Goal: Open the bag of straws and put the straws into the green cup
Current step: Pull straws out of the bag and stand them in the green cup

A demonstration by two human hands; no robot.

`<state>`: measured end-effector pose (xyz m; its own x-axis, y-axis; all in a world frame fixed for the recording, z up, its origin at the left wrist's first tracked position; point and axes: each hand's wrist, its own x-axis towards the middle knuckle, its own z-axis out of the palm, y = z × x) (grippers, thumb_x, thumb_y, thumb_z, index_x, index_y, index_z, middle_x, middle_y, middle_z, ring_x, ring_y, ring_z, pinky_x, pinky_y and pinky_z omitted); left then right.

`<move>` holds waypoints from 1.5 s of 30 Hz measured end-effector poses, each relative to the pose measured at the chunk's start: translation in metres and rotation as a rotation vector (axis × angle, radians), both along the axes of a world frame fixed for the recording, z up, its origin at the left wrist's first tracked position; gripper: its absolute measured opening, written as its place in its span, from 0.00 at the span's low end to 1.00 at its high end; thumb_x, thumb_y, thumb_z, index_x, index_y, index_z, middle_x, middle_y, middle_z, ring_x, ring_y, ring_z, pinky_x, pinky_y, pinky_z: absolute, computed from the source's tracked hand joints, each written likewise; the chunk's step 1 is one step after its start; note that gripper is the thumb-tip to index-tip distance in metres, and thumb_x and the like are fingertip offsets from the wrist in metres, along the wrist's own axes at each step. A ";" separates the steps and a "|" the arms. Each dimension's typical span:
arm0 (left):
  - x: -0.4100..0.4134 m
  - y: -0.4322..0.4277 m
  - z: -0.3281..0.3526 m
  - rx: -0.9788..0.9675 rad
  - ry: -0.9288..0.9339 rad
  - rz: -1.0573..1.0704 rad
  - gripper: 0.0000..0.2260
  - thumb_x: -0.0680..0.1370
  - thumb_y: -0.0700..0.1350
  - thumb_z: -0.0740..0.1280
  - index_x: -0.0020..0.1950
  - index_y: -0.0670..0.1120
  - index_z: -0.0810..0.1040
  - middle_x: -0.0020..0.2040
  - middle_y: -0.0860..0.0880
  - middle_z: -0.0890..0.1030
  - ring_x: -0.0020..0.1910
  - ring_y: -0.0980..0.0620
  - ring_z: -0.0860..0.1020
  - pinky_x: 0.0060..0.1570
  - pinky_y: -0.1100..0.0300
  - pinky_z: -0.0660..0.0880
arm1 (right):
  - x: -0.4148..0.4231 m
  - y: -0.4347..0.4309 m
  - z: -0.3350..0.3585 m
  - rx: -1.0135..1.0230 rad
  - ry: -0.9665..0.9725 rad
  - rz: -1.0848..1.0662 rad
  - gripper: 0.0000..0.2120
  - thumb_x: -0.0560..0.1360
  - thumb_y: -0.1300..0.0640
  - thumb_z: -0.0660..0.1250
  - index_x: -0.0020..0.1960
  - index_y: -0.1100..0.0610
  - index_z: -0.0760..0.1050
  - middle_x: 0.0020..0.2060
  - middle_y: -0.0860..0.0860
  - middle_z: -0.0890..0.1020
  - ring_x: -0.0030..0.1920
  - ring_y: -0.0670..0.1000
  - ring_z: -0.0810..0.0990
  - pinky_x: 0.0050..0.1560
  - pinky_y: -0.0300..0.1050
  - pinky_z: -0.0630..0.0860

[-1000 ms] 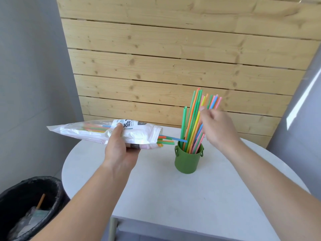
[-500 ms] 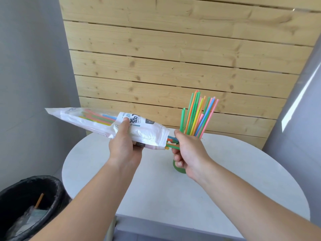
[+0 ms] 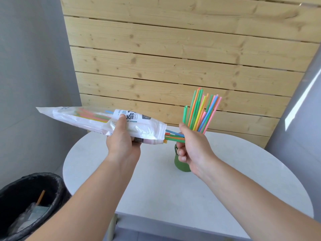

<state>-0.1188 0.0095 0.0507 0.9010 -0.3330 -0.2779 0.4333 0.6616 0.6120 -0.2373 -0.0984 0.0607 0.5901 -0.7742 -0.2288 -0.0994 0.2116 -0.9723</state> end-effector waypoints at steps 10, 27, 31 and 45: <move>0.003 0.001 0.000 -0.008 0.013 -0.001 0.14 0.81 0.46 0.72 0.65 0.46 0.78 0.56 0.46 0.87 0.54 0.47 0.87 0.57 0.44 0.83 | 0.000 -0.003 -0.002 0.019 -0.098 0.004 0.08 0.79 0.56 0.70 0.46 0.58 0.74 0.27 0.51 0.71 0.22 0.46 0.65 0.21 0.38 0.60; 0.018 0.007 0.000 -0.042 0.098 0.011 0.13 0.82 0.47 0.70 0.66 0.45 0.77 0.58 0.46 0.86 0.54 0.46 0.87 0.56 0.46 0.83 | -0.016 -0.036 0.016 -0.082 -0.130 0.105 0.07 0.79 0.59 0.69 0.45 0.59 0.73 0.26 0.51 0.71 0.21 0.45 0.66 0.20 0.37 0.61; 0.022 0.008 0.000 -0.057 0.111 0.028 0.08 0.82 0.46 0.69 0.61 0.46 0.78 0.58 0.46 0.86 0.53 0.46 0.87 0.56 0.47 0.83 | -0.032 -0.071 0.036 -0.167 -0.133 0.140 0.06 0.79 0.60 0.69 0.45 0.61 0.74 0.26 0.52 0.70 0.21 0.44 0.64 0.19 0.36 0.59; 0.024 0.004 -0.007 -0.041 0.148 0.033 0.14 0.82 0.47 0.69 0.67 0.46 0.76 0.60 0.47 0.85 0.55 0.47 0.86 0.50 0.50 0.84 | -0.098 -0.145 0.070 -0.403 -0.001 0.059 0.10 0.80 0.57 0.68 0.42 0.59 0.73 0.29 0.53 0.68 0.21 0.45 0.62 0.19 0.36 0.59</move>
